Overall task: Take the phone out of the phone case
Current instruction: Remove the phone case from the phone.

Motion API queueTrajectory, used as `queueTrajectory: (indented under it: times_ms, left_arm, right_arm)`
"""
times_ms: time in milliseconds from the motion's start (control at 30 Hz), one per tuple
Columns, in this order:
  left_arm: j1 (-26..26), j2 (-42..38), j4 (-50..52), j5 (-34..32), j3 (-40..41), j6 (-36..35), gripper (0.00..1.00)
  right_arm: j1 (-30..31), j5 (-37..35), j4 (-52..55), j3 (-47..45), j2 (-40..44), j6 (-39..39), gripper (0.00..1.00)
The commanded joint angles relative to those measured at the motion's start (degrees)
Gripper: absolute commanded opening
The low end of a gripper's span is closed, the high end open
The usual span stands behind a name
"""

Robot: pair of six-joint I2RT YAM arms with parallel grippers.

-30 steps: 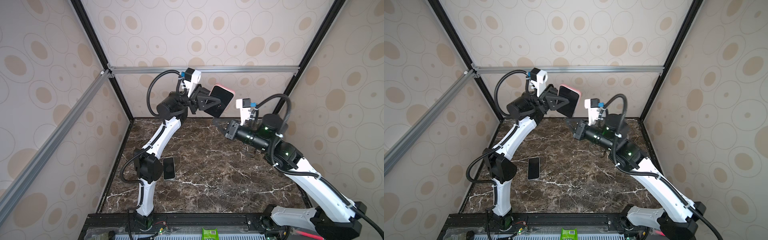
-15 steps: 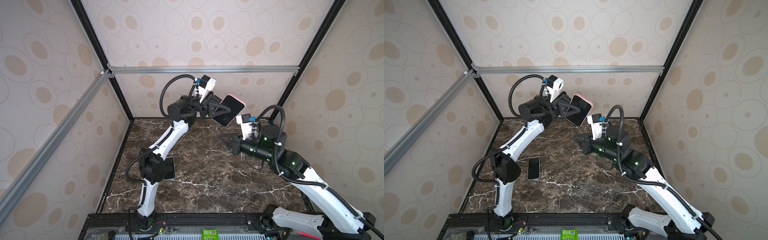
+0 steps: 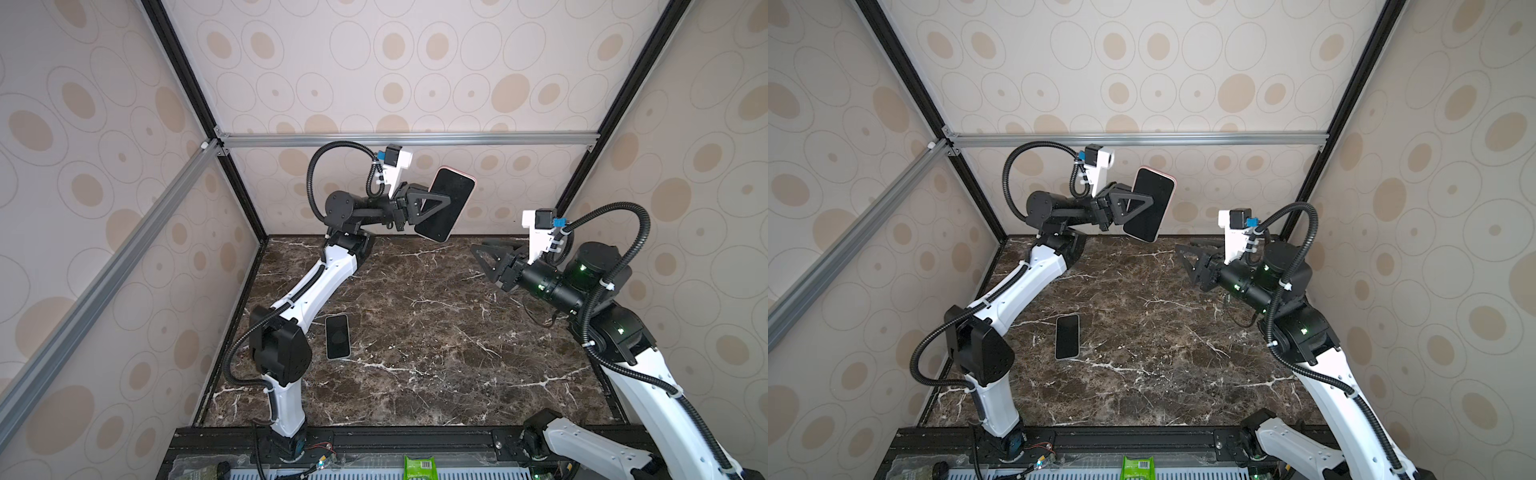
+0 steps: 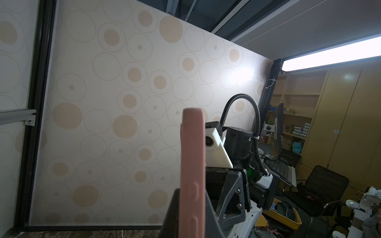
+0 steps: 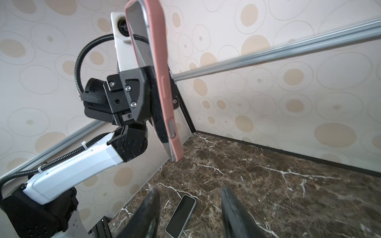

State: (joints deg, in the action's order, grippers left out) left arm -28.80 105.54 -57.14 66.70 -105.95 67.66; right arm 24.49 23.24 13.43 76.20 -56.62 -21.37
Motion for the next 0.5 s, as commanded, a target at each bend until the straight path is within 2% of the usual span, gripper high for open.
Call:
queueTrajectory:
  times_ms: [0,67,233,467]
  left_arm:
    - [-0.43,-1.35,-16.67,-6.02,1.69,12.76,0.0]
    - [-1.26,-1.74,-20.1,-6.92,2.62,15.89,0.0]
    - [-3.78,-5.65,-11.58,-7.04,4.72,7.46,0.0]
    - [-4.38,-4.92,-13.6,-6.67,3.59,9.56,0.0]
  right_arm:
    - [-1.51,13.66,-10.96,-0.32,-0.86,-3.39,0.5]
    - [-1.54,15.69,-18.7,-2.57,-0.99,-7.45,0.49]
    - [-1.46,19.99,-28.26,-4.73,-2.78,-14.06,0.48]
    - [-1.54,19.79,-24.09,-5.1,-1.8,-9.29,0.45]
